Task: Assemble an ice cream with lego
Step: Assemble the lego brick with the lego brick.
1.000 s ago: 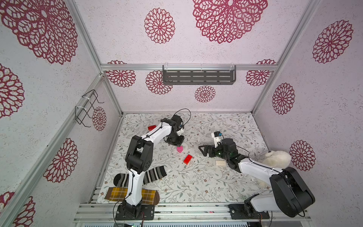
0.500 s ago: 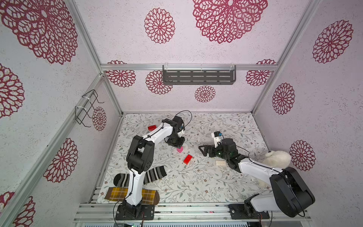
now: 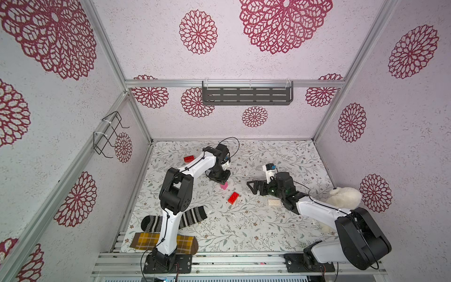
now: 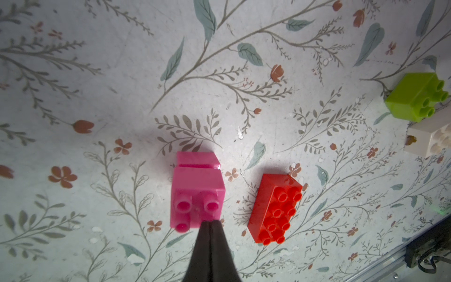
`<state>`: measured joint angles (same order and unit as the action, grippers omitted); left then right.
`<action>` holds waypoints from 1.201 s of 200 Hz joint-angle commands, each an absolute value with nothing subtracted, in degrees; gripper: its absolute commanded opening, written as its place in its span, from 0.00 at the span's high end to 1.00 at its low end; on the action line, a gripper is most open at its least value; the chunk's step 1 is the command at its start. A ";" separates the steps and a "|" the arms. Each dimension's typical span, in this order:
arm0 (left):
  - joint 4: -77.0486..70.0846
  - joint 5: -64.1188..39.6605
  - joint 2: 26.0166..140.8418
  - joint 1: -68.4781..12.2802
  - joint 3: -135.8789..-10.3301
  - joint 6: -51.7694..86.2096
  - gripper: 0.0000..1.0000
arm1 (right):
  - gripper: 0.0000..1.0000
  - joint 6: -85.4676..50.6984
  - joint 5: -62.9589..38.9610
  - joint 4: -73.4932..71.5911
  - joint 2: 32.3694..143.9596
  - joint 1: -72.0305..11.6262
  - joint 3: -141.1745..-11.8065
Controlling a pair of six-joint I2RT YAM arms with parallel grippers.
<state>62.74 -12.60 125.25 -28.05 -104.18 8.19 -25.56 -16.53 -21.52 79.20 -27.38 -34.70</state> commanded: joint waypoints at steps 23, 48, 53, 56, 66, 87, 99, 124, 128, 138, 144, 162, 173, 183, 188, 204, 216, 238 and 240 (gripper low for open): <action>66.18 -12.85 129.73 -28.91 -106.49 7.15 1.00 | 0.01 -25.63 -16.08 -21.54 78.24 -27.68 -36.21; 66.05 -12.89 130.24 -28.95 -105.73 7.25 1.00 | 0.01 -25.66 -16.17 -21.58 78.23 -27.62 -36.21; 66.21 -12.83 130.47 -28.95 -105.92 7.27 1.00 | 0.01 -25.66 -16.17 -21.62 78.22 -27.66 -36.21; 66.33 -12.75 130.50 -28.99 -106.08 7.36 1.00 | 0.01 -25.66 -16.17 -21.62 78.22 -27.61 -36.21; 66.66 -12.89 130.85 -29.02 -106.64 7.48 1.00 | 0.01 -25.61 -16.17 -21.56 78.22 -27.60 -36.21; 68.63 -12.74 132.32 -29.10 -109.44 7.56 1.00 | 0.01 -25.62 -16.17 -21.53 78.24 -27.60 -36.21; 70.10 -11.91 133.38 -29.34 -111.61 7.79 1.00 | 0.01 -25.66 -16.18 -21.53 78.22 -27.64 -36.21; 73.12 -10.70 135.95 -29.79 -115.14 8.19 1.00 | 0.01 -25.62 -16.26 -21.53 78.22 -27.60 -36.21; 73.07 -10.80 136.03 -29.75 -115.04 8.17 1.00 | 0.01 -25.62 -16.26 -21.53 78.22 -27.65 -36.21; 72.74 -10.52 136.07 -29.66 -114.37 8.09 1.00 | 0.01 -25.58 -16.19 -21.38 78.05 -27.63 -36.21; 72.76 -10.46 136.05 -29.62 -113.95 8.05 1.00 | 0.01 -25.53 -16.17 -21.36 78.01 -27.60 -36.21; 72.59 -10.54 136.01 -28.88 -112.92 8.08 1.00 | 0.01 -25.60 -16.25 -21.44 78.09 -27.64 -36.21; 72.25 -11.33 135.89 -28.27 -112.77 8.52 1.00 | 0.01 -25.66 -16.35 -21.45 78.20 -27.60 -36.21; 72.20 -11.81 135.97 -27.83 -113.36 9.02 1.00 | 0.01 -25.63 -16.37 -21.45 78.18 -27.63 -36.21; 72.29 -12.14 136.13 -27.57 -113.86 9.34 0.99 | 0.01 -25.64 -16.27 -21.45 78.09 -27.64 -36.21; 72.83 -14.02 136.85 -27.14 -116.54 10.31 0.98 | 0.01 -25.64 -16.17 -21.28 77.89 -27.62 -36.21; 73.76 -15.38 138.26 -27.15 -119.05 10.55 0.96 | 0.01 -25.61 -16.17 -21.16 77.83 -27.60 -36.21; 76.31 -15.91 141.54 -27.24 -123.62 10.86 0.95 | 0.01 -25.46 -16.17 -20.85 77.71 -27.60 -36.39; 76.43 -15.84 141.73 -27.25 -123.58 10.93 0.95 | 0.01 -25.41 -16.17 -20.84 77.70 -27.66 -36.39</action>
<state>74.35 -16.08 136.46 -27.57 -121.73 9.96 -25.56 -16.51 -20.88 79.18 -27.42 -34.70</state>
